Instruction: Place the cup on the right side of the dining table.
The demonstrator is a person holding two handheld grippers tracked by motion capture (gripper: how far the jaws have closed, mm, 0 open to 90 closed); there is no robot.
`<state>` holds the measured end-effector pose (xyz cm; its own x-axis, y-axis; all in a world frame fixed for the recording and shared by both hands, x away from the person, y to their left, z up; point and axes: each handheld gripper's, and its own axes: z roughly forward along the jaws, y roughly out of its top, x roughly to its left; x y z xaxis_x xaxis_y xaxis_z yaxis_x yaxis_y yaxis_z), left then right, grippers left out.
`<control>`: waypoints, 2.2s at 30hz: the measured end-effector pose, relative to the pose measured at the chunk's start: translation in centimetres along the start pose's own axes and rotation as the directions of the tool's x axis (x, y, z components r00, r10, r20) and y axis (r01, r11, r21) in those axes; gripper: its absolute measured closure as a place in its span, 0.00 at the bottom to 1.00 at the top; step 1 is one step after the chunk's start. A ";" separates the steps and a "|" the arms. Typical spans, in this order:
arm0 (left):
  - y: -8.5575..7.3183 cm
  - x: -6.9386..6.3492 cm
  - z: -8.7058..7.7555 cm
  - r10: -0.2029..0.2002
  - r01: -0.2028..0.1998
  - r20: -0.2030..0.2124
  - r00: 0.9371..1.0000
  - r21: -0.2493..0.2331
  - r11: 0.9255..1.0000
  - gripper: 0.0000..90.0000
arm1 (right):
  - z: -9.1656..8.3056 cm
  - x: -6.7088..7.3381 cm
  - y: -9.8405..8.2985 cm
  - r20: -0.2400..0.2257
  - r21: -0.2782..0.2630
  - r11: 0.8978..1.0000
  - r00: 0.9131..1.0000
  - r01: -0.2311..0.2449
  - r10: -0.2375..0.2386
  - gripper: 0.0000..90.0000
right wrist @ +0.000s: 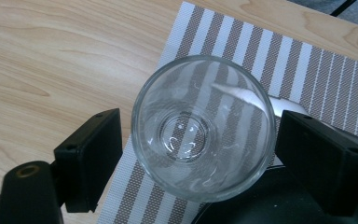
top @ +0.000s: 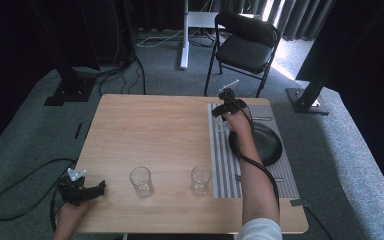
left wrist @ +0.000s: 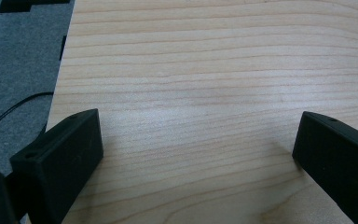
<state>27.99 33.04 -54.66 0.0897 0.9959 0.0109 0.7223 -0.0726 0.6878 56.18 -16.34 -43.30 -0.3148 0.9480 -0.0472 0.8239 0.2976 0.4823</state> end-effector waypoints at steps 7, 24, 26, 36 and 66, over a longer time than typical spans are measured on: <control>0.0 0.0 0.0 -0.001 0.001 0.000 1.000 0.000 1.000 0.02 | -0.1 0.1 -0.8 -0.005 -0.008 1.000 1.000 0.011 -0.011 0.16; 0.0 0.0 0.0 0.000 0.000 0.000 1.000 0.000 1.000 0.02 | -0.8 0.1 -3.5 -0.057 -0.048 0.998 0.998 -0.037 0.034 0.16; 0.0 0.0 0.0 0.000 0.000 0.000 1.000 0.000 1.000 0.02 | -0.8 0.1 -3.7 -0.063 -0.046 0.998 0.997 -0.039 0.036 0.16; 0.0 0.0 0.0 0.000 0.000 0.000 1.000 0.000 1.000 0.02 | -1.7 -0.5 -6.1 -0.096 -0.076 0.995 0.994 -0.067 0.060 0.16; 0.0 0.0 0.0 -0.001 0.001 0.000 1.000 0.000 1.000 0.02 | -3.3 -0.3 -11.8 -0.128 -0.141 0.986 0.989 -0.088 0.070 0.16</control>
<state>27.96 33.03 -54.65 0.0890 0.9960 0.0106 0.7225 -0.0719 0.6876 45.03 -20.52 -46.08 -0.3143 0.9441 0.0994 0.7737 0.1941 0.6030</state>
